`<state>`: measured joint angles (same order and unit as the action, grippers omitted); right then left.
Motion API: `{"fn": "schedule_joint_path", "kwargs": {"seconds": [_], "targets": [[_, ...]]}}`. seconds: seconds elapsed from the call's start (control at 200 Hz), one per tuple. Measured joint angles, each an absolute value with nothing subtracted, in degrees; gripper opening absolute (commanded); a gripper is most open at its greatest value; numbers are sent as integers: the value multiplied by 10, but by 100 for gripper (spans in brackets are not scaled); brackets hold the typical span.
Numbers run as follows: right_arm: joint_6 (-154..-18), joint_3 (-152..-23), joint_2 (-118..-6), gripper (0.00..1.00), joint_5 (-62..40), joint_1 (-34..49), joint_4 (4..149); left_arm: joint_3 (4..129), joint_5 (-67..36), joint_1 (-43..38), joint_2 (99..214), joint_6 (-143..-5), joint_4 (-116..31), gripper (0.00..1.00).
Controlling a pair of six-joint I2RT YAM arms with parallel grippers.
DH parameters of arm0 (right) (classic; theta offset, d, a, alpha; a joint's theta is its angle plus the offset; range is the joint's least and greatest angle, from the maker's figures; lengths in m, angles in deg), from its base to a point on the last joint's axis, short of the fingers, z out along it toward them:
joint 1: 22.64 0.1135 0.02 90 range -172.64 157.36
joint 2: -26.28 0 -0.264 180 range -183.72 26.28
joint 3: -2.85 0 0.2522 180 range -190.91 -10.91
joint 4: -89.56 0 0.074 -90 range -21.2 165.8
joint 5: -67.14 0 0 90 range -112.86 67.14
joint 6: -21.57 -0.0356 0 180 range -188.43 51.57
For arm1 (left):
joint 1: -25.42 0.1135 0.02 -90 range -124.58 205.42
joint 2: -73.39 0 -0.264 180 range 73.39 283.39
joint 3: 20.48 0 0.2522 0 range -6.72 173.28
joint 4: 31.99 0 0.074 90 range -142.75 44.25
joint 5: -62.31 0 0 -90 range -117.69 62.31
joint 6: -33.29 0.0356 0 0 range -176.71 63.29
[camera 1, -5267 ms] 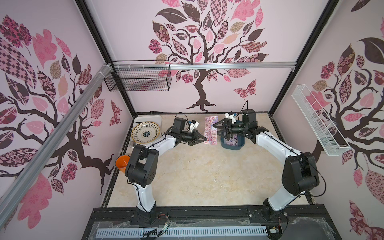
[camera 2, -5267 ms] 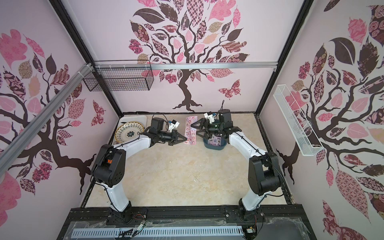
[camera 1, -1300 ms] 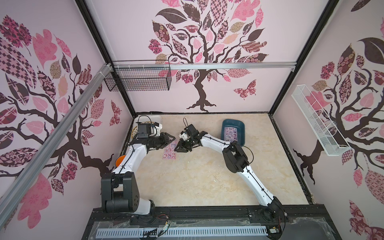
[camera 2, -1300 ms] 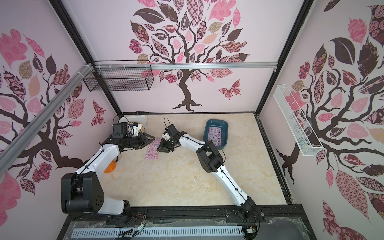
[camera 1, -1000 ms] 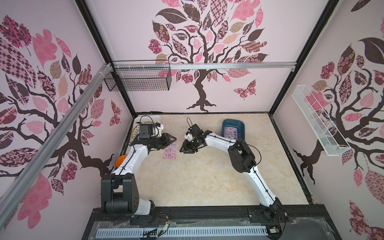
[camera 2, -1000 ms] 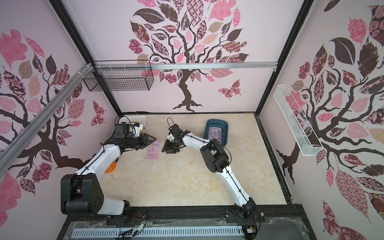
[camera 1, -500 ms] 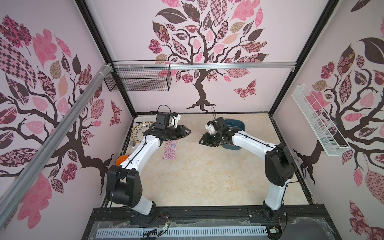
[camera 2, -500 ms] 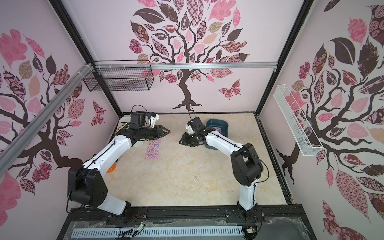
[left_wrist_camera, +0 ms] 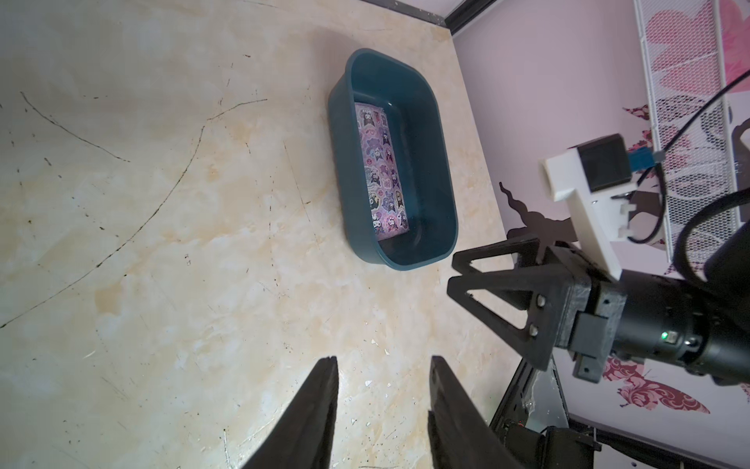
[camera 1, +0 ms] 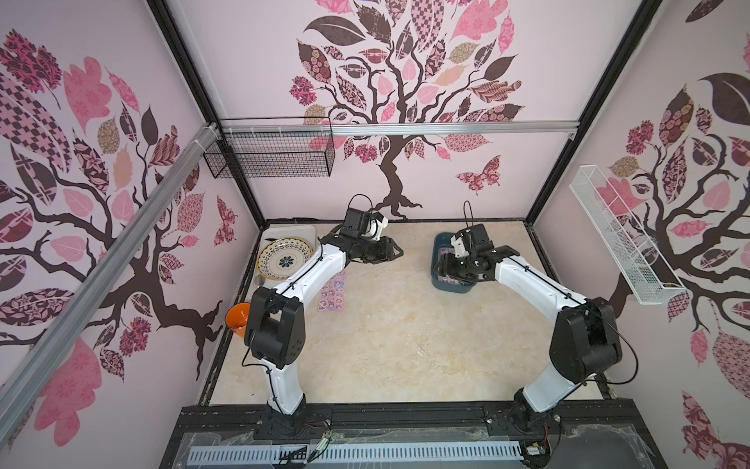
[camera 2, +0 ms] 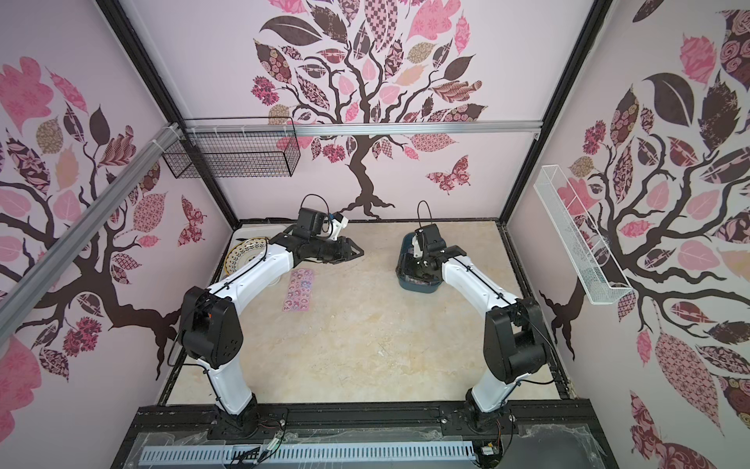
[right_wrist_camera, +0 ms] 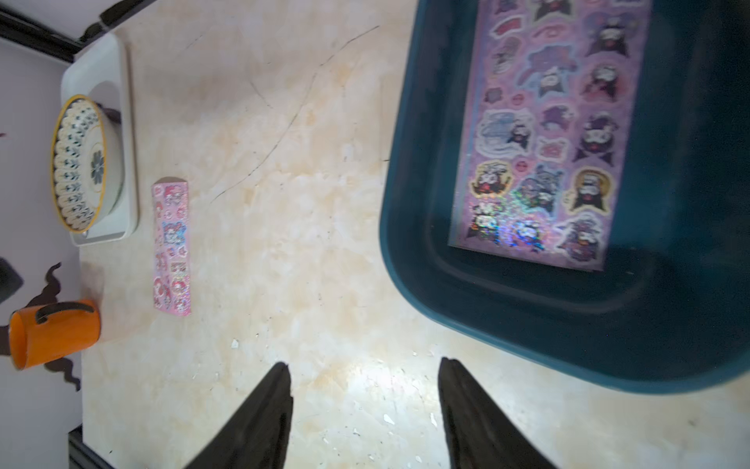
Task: Take the stickers out of the storage box
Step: Pick up the sticker from the storage box.
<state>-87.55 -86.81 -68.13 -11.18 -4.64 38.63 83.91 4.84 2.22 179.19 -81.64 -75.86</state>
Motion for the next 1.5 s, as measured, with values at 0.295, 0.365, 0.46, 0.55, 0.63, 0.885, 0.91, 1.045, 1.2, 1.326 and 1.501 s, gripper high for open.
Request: {"fn": "schedule_joint_path", "kwargs": {"seconds": [0.295,0.365,0.46,0.55,0.63,0.885,0.91,1.045,1.2,1.326,1.501], "targets": [[-827,-1031,-776,73,-184,-66,316,833,44,23,1793,-777,-800,45],[-820,-1071,-821,77,-195,-69,304,833,42,23,1793,-771,-805,45],[-810,-1119,-881,79,-206,-74,281,832,41,24,1793,-764,-806,45],[-799,-1149,-927,81,-216,-81,265,832,47,28,1793,-762,-806,45],[-790,-1177,-960,83,-230,-87,244,832,53,34,1793,-762,-805,45],[-769,-1247,-1032,86,-240,-108,206,828,88,72,1793,-780,-786,45],[-767,-1251,-1036,86,-240,-109,205,825,90,76,1793,-782,-782,45],[-762,-1273,-1064,93,-242,-112,192,815,92,86,1793,-790,-776,45],[-756,-1294,-1091,94,-249,-112,178,816,102,85,1793,-792,-774,45],[-752,-1298,-1099,94,-257,-112,172,816,107,85,1793,-793,-772,45],[-750,-1298,-1106,96,-257,-112,169,816,112,85,1793,-794,-769,45]]}}
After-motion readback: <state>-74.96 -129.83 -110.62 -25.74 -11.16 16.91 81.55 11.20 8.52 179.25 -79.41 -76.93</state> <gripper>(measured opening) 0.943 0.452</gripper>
